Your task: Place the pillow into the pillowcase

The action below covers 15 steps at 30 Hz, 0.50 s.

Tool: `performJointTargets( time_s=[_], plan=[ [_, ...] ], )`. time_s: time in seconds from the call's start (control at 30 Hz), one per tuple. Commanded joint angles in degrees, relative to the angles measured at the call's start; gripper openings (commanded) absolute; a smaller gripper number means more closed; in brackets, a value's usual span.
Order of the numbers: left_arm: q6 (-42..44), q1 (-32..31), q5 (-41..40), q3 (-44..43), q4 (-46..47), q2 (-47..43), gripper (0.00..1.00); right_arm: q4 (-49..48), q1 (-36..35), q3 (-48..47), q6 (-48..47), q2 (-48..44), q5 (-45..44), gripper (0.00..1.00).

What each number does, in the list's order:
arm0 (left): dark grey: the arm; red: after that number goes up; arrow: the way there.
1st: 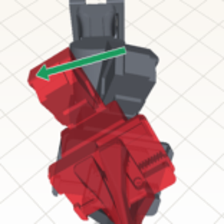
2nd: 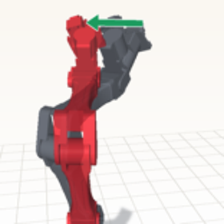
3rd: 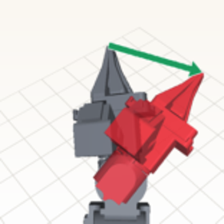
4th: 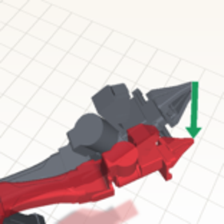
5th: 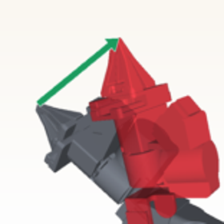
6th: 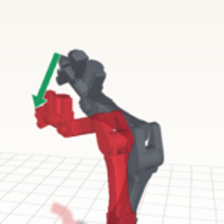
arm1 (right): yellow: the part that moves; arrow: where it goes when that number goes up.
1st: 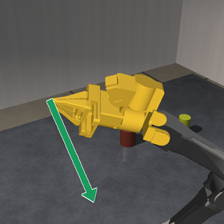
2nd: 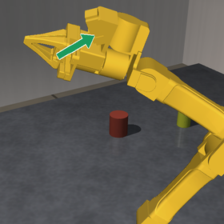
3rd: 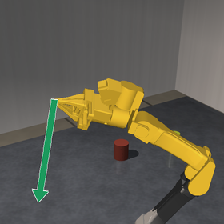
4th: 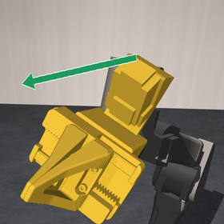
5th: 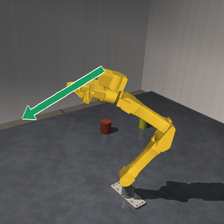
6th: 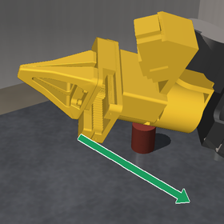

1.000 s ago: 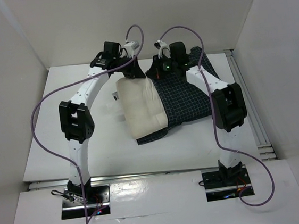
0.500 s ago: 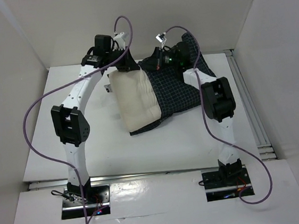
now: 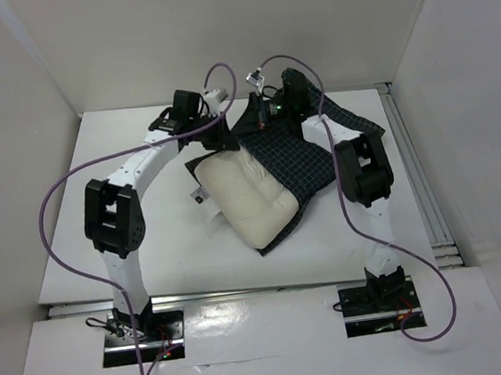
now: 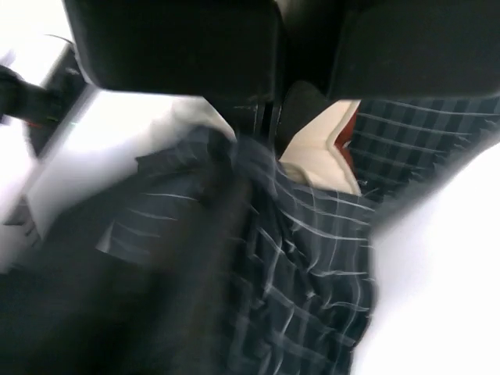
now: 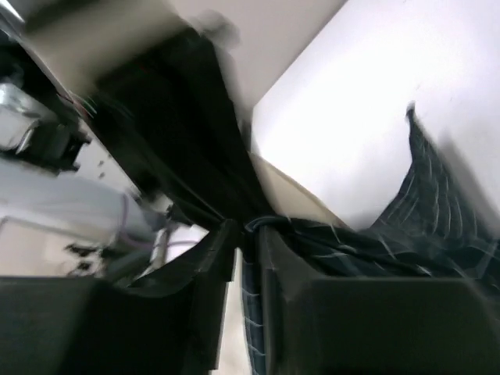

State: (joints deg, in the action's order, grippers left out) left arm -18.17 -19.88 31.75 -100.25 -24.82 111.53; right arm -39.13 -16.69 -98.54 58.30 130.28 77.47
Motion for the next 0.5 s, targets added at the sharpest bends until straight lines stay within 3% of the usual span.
performJointTargets(
  time_s=[0.0, 0.03, 0.07, 0.1, 0.13, 0.17, 0.23, 0.47],
  plan=[
    [-0.46, -2.8, -4.85, 2.78, 12.87, 3.7, 0.0, 47.94, -11.26, -7.35, -38.21, -14.43, -16.04, 0.36],
    [-0.46, -2.8, -5.55, 2.78, 11.3, 3.7, 0.0, 50.97, -11.78, -7.37, -41.31, -15.92, -28.65, 0.47],
    [-0.46, -2.8, -6.86, 1.47, 9.8, 4.31, 0.25, 52.22, -11.79, -6.15, -42.38, -16.72, -31.56, 0.61],
    [-0.46, -2.8, -7.48, 0.85, 7.01, 4.31, 0.48, 52.75, -10.92, -4.92, -42.4, -18.55, -34.55, 0.81],
    [-0.46, -2.8, -8.27, 0.84, 6.45, 4.31, 0.88, 52.76, -10.39, -3.6, -42.4, -19.27, -35.28, 0.88],
    [0.06, -2.8, -8.8, 1.36, 6.45, 4.31, 1.0, 52.76, -9.6, -1.67, -42.4, -20.06, -36.07, 0.92],
    [0.07, -2.8, -11.0, 2.59, 6.45, 2.83, 1.0, 55.91, -9.59, -1.13, -43.71, -22.07, -40.27, 1.0],
    [1.73, -2.8, -13.55, 8.12, 5.67, -5.07, 1.0, 65.75, -9.59, 5.71, -50.12, -31.21, -54.51, 1.0]
  ],
)
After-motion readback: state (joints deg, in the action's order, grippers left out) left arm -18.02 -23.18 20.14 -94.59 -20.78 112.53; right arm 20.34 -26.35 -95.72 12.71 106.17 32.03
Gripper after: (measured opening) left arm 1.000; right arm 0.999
